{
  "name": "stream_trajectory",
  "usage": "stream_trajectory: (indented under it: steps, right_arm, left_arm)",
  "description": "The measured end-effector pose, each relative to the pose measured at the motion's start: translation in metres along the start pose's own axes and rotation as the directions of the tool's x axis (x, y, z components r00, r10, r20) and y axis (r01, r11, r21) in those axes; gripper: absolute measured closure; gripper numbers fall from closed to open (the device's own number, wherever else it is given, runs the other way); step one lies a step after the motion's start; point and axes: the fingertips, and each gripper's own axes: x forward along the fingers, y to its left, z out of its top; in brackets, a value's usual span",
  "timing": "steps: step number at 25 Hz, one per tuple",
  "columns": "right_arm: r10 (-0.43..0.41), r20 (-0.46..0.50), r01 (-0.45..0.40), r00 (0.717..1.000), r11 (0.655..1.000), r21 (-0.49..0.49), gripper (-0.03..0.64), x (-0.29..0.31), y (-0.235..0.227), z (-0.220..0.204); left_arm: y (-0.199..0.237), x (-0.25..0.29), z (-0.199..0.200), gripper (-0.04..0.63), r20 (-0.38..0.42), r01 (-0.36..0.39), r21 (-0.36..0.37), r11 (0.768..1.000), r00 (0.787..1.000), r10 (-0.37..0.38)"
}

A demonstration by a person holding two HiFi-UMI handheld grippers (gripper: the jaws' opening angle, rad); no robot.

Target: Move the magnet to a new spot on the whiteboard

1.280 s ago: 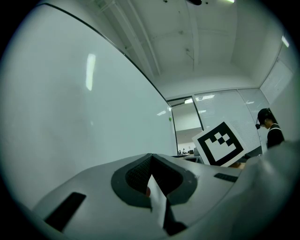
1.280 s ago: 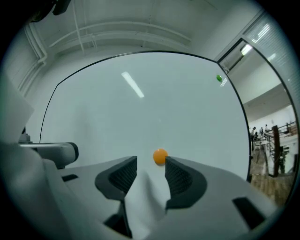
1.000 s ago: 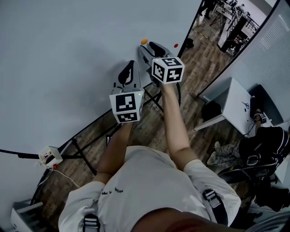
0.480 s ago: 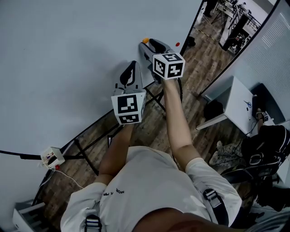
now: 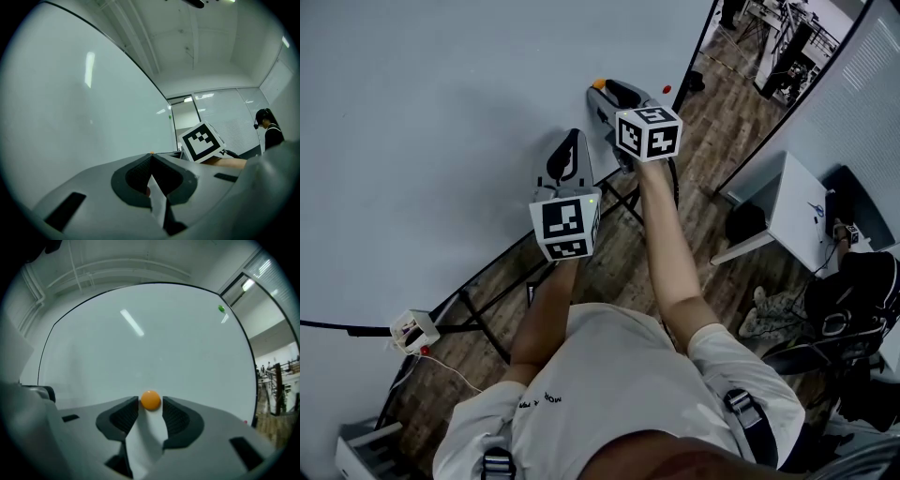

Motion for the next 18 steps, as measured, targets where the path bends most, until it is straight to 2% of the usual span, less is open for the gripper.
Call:
stream_trajectory:
  steps: [18]
  right_arm:
    - [-0.001, 0.013, 0.001, 1.0, 1.0, -0.021, 0.485, -0.0004, -0.0025, 0.0029]
  left_arm:
    - [-0.0064, 0.0011, -0.0018, 0.592, -0.005, 0.015, 0.011, 1.0, 1.0, -0.015]
